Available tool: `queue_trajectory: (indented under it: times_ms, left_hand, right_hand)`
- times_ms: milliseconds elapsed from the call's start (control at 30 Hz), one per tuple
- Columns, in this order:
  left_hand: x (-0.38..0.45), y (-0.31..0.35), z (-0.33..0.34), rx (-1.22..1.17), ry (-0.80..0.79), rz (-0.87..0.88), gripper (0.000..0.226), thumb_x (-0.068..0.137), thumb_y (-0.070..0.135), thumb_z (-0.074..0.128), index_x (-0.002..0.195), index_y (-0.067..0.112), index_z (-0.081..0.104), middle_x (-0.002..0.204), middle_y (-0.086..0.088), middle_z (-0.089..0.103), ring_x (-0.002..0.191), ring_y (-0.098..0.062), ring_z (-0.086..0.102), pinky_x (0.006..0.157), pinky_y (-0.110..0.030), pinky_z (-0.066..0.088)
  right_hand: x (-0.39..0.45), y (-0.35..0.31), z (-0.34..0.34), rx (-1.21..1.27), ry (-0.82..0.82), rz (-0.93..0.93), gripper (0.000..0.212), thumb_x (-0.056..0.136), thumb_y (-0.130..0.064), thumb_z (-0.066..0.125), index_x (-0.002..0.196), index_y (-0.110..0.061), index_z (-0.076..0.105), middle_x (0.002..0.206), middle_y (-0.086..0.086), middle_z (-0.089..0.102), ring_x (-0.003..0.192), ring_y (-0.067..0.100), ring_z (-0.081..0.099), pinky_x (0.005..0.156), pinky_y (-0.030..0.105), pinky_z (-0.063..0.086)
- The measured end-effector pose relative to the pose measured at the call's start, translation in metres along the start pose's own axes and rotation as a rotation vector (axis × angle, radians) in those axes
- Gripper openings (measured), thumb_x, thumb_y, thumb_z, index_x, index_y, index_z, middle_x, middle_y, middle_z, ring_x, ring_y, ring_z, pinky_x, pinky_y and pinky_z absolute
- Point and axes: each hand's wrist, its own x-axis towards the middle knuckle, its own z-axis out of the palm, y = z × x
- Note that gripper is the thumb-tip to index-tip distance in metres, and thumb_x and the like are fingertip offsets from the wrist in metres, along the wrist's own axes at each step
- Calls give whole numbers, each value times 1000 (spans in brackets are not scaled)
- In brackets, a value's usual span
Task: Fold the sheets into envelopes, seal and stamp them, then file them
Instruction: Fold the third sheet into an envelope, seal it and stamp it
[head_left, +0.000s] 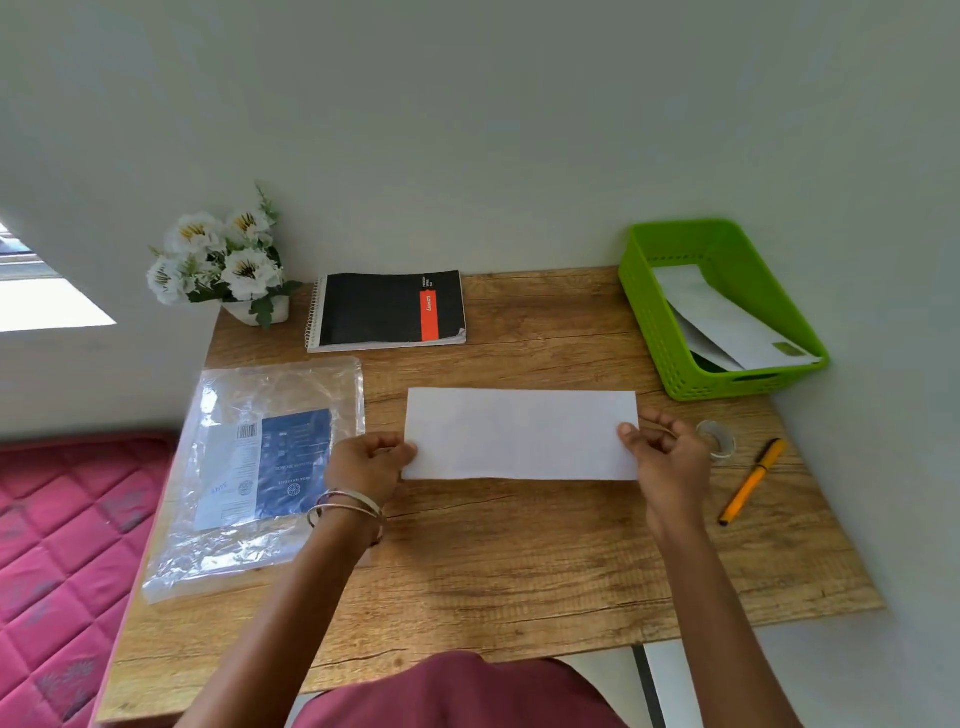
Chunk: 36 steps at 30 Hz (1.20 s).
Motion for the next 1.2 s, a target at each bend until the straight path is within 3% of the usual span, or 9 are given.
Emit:
queue_trajectory:
  times_ms: [67,133,267,367,567,733,833,933,1200]
  left_hand:
    - [1,-6,4,211,35,106,25,75,15,73,99,22,65,81,-5,69,77,-21,64,75,-36,53]
    - [0,-8,8,362,79,215,41,76,14,72,113,24,57,74,0,64,70,-14,58,65,-26,45]
    - [1,-13,16,610,27,342,38,79,12,67,114,25,59,88,-1,60,76,-16,54,68,-25,41]
    - [0,-19,19,754,10,385,40,83,14,62,121,27,57,111,-6,49,92,-23,54,79,-33,47]
    - [-5,-25,25,925,29,480,44,90,15,52,132,27,48,114,-6,44,93,-25,55,77,-36,50]
    - [-13,-22,33,954,67,565,47,89,13,52,135,23,46,115,-10,47,89,-29,57,74,-39,52]
    - [-21,-15,41,922,61,639,48,86,11,56,133,19,48,118,-13,47,91,-33,59,76,-44,53]
    - [-29,-7,53,841,-22,697,42,86,14,60,127,18,54,120,-11,46,96,-32,58,80,-42,53]
    - [-54,-5,88,794,-272,816,38,85,19,61,123,24,56,120,-2,44,95,-21,57,83,-34,50]
  right_hand:
    - [3,5,2,-186,-4,-91,30,83,-7,70,111,-5,62,99,11,69,83,16,64,68,20,48]
    - [6,9,4,-345,-50,-164,34,84,-6,68,117,-3,62,107,12,68,94,22,64,76,26,49]
    - [13,19,7,-634,-163,-287,44,87,-8,65,129,1,54,129,18,56,118,32,52,100,40,43]
    - [14,26,7,-829,-207,-344,41,89,-16,62,127,-1,55,133,17,50,123,34,40,100,45,36]
    - [2,30,6,-1016,-206,-428,39,93,-21,55,129,-5,54,136,16,44,123,34,34,93,48,35]
    - [-1,26,-5,-957,-177,-461,34,92,-19,58,124,-6,59,128,15,50,119,34,38,92,47,35]
    - [1,17,-25,-918,12,-496,27,86,-9,62,112,-6,66,116,17,57,112,38,43,88,50,37]
    - [13,13,-53,-981,183,-363,28,83,-5,63,110,-10,67,117,20,54,112,40,40,89,52,34]
    - [43,21,-78,-1042,37,-306,25,79,-16,73,104,-13,72,114,14,47,110,34,35,89,49,36]
